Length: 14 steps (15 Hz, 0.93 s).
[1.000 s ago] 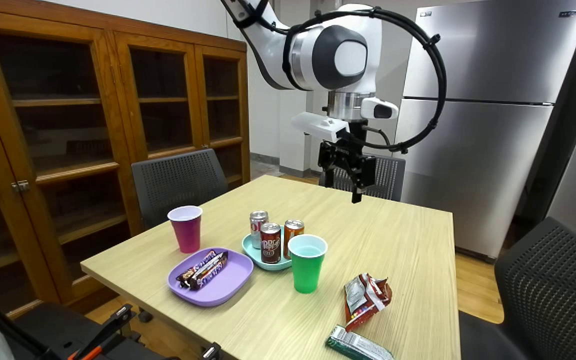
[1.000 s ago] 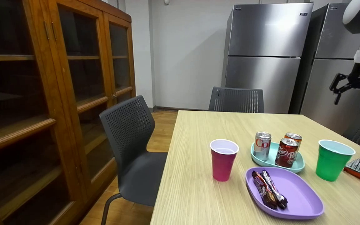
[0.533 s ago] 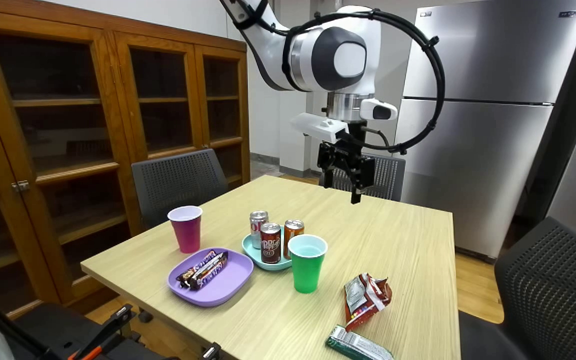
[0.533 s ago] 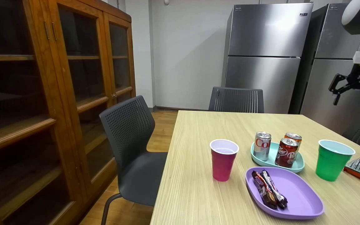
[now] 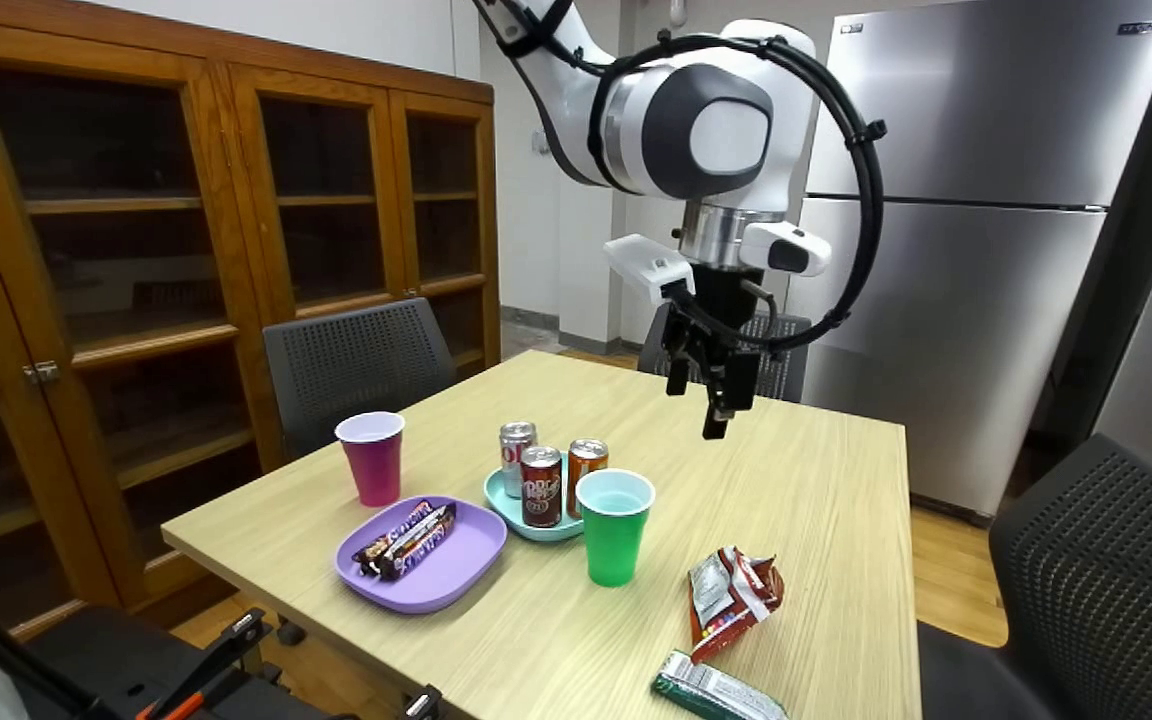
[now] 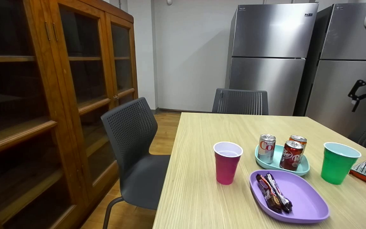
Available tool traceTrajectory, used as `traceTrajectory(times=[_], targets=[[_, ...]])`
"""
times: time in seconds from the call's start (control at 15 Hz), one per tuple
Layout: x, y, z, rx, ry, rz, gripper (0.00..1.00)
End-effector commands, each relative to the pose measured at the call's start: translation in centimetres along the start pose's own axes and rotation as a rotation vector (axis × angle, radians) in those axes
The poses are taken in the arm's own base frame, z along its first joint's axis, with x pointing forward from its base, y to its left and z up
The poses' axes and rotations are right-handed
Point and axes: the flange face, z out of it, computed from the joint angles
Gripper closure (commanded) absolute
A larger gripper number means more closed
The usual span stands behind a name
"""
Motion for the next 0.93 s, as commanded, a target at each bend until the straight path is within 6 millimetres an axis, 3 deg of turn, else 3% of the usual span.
traceTrajectory(times=[0.0,0.4,0.87], targets=[[0.3,3.6,-1.2,0.019,-0.028,0.194,0.0],[1.3,8.9,-1.0,0.03,-0.044,0.496,0.0],[1.5,12.4,0.9,0.001,-0.041,0.752,0.0]])
